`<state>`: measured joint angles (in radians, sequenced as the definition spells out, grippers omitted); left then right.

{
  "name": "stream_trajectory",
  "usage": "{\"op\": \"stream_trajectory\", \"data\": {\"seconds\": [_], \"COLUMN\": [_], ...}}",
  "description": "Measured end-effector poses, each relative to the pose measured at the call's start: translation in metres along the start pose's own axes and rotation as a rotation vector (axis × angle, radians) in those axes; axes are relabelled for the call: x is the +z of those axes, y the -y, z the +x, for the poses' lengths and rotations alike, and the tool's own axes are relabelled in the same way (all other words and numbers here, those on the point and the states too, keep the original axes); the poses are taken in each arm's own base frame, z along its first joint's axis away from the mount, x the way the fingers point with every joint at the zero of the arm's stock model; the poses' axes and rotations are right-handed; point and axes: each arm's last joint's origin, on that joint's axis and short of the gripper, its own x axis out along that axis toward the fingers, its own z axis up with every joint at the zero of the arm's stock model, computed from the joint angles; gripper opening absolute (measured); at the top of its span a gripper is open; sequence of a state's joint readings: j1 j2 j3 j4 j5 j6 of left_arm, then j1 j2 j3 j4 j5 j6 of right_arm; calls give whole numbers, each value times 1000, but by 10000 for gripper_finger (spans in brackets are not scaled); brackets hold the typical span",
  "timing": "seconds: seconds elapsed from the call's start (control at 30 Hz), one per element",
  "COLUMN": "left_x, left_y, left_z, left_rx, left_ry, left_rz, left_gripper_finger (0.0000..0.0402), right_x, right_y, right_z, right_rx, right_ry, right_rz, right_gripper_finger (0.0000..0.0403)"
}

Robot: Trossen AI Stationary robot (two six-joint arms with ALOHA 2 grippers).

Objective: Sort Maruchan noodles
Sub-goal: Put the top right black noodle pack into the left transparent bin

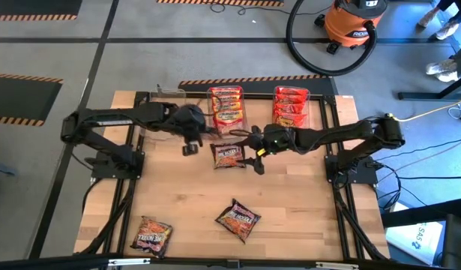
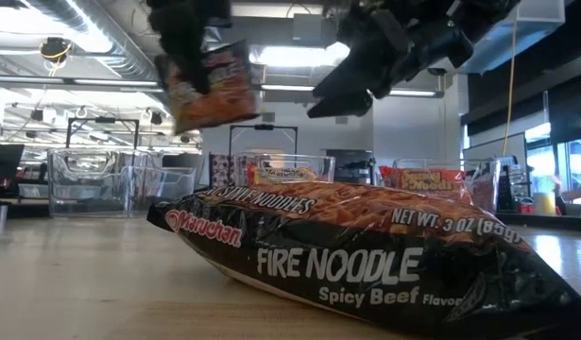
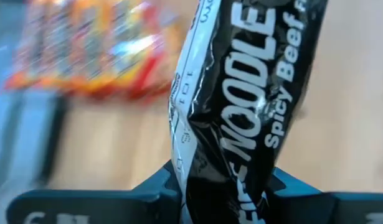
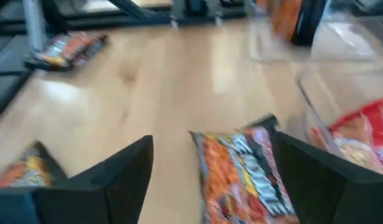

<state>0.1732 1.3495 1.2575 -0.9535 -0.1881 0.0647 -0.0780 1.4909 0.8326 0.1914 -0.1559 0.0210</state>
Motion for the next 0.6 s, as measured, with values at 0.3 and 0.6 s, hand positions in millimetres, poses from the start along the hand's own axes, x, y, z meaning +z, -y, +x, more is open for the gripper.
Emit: {"op": "stream_trajectory", "data": {"seconds": [0.3, 0.6], "left_x": [-38, -61], "left_y": [-60, -128], "left_z": [-21, 1], "left_rx": [308, 367], "left_ry": [-239, -420], "left_rz": [4, -68], "left_gripper_finger": [82, 82], "right_x": [-9, -20], "right_y": [3, 5], "right_z": [9, 21], "right_rx": [-34, -35], "right_ry": [-39, -84], "right_rz": [5, 26], "right_gripper_finger": [308, 308]}}
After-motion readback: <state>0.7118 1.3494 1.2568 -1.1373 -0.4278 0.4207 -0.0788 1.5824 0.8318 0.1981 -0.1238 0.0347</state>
